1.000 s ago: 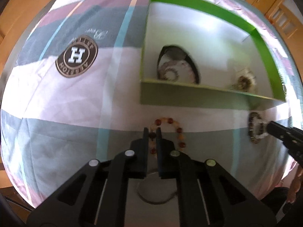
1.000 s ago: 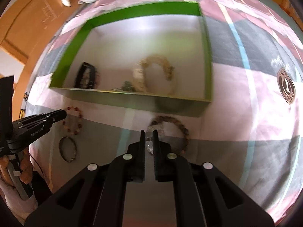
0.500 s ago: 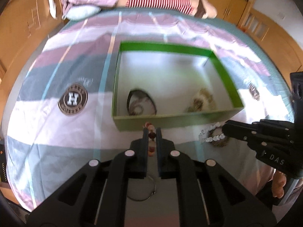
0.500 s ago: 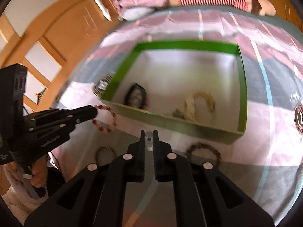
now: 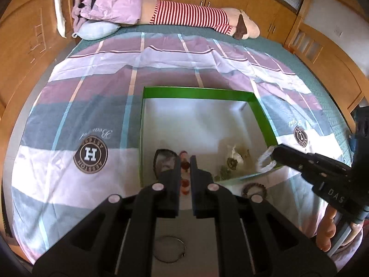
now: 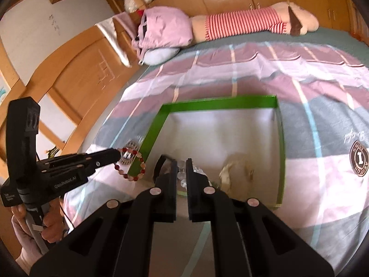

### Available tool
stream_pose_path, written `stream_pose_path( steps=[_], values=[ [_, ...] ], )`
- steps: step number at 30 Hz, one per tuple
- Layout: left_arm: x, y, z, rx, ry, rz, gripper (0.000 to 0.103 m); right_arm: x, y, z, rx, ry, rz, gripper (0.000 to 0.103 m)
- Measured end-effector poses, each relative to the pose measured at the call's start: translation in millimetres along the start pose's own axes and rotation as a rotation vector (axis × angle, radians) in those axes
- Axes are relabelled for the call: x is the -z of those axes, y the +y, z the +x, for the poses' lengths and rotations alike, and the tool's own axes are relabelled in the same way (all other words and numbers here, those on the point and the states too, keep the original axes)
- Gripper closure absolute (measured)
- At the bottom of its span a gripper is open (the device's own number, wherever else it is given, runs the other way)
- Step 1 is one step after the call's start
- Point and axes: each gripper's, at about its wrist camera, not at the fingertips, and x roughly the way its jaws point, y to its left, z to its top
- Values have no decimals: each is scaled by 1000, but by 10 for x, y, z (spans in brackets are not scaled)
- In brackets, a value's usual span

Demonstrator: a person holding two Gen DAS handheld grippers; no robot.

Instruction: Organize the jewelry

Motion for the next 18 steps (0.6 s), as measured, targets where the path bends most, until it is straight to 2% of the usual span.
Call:
stream_pose_path(
  steps=[4, 6, 12, 14, 16, 18],
  values=[
    [-88, 83, 345, -6, 59, -32, 96, 38, -155, 222, 63, 54, 34, 96],
    [-49, 110, 525, -36, 96, -32, 96, 62, -214, 299, 78, 77, 47, 96],
    [-1, 151, 669, -52, 124, -40, 96, 94, -233, 354, 106, 93, 33, 96],
    [14, 145, 687, -60, 128, -33, 96, 110, -248, 368, 130, 106, 32, 90],
    [25, 143, 686, -69, 133, -27, 95, 112, -282, 319, 124, 96, 56, 66],
    [19, 145, 651, -63, 126, -24, 90, 110, -309, 255, 107, 85, 74, 64]
  ],
)
